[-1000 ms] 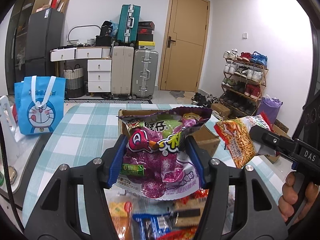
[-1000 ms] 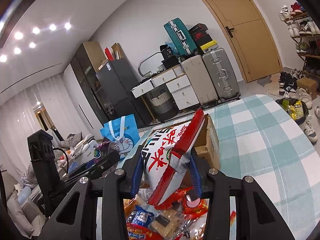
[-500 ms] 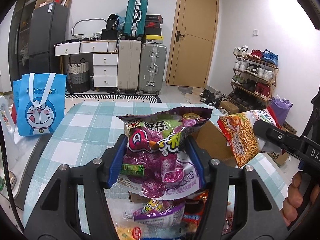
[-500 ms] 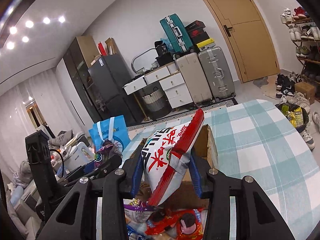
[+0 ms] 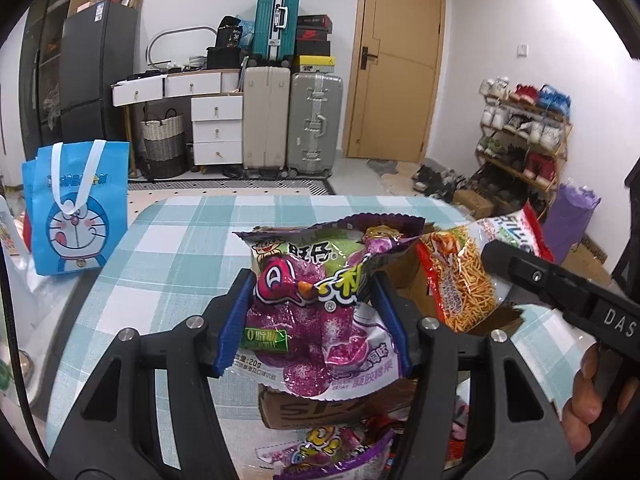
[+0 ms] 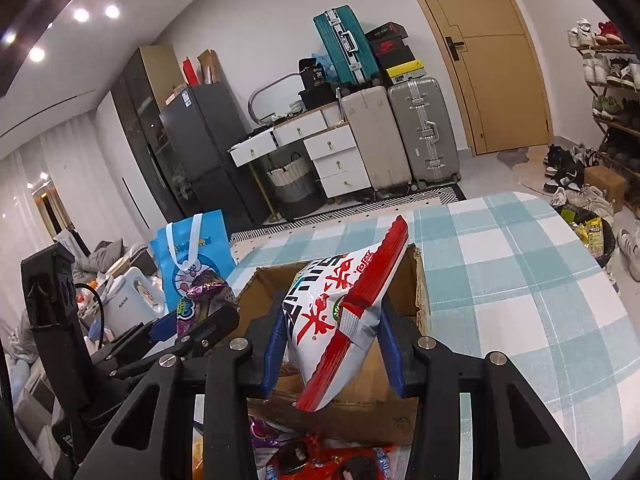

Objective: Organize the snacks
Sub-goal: 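Carry both bags over the cardboard box and lower them inside, then open both grippers to release the bags and withdraw from the box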

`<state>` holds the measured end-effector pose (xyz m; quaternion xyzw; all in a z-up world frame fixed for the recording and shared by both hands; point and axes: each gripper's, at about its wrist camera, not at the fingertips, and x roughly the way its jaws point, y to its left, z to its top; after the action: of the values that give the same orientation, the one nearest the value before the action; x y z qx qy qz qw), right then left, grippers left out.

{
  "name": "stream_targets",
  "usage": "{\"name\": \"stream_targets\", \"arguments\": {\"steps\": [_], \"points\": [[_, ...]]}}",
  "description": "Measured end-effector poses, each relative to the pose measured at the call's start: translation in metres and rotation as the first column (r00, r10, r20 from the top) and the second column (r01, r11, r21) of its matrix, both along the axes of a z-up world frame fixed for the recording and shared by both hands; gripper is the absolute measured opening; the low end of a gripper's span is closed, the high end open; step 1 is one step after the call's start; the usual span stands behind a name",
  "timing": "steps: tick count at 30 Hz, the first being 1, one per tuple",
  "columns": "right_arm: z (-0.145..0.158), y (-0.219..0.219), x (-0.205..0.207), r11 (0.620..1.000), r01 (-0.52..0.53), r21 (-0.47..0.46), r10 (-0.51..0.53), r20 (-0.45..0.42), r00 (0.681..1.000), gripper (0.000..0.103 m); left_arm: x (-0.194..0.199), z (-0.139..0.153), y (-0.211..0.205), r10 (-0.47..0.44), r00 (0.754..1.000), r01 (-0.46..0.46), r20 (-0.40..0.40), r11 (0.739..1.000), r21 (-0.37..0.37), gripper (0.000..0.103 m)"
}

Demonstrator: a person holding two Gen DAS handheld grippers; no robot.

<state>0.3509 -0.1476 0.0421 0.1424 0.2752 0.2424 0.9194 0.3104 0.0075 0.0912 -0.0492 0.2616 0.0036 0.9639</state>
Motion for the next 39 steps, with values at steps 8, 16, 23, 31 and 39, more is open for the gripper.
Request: {"name": "stream_targets", "arguments": {"steps": [8,16,23,31,39], "points": [[-0.010,0.011,0.015,0.999,-0.004,-0.039,0.003,-0.021,1.000,0.041,0.017,-0.014,-0.006,-0.002,0.999,0.003,-0.044,1.000,0.021,0.056],[-0.020,0.005,0.020,0.999,0.028,-0.036,-0.030,-0.057,0.998,0.050,0.020,-0.017,-0.010,-0.030,0.998,0.032,-0.062,0.999,0.032,0.057],[-0.011,-0.019,-0.002,0.999,0.046,0.011,-0.046,-0.024,0.999,0.092,-0.001,-0.008,-0.009,-0.057,0.998,0.058,-0.039,0.998,0.018,0.086],[-0.015,-0.037,-0.039,1.000,-0.004,-0.027,0.003,-0.040,0.999,0.102,-0.045,-0.004,-0.012,-0.088,0.995,0.090,-0.053,0.996,0.021,0.102],[-0.023,-0.045,-0.081,0.993,-0.045,-0.109,0.040,-0.049,0.998,0.102,-0.105,-0.016,0.003,-0.100,0.993,0.099,-0.061,0.995,-0.011,0.102]]}}
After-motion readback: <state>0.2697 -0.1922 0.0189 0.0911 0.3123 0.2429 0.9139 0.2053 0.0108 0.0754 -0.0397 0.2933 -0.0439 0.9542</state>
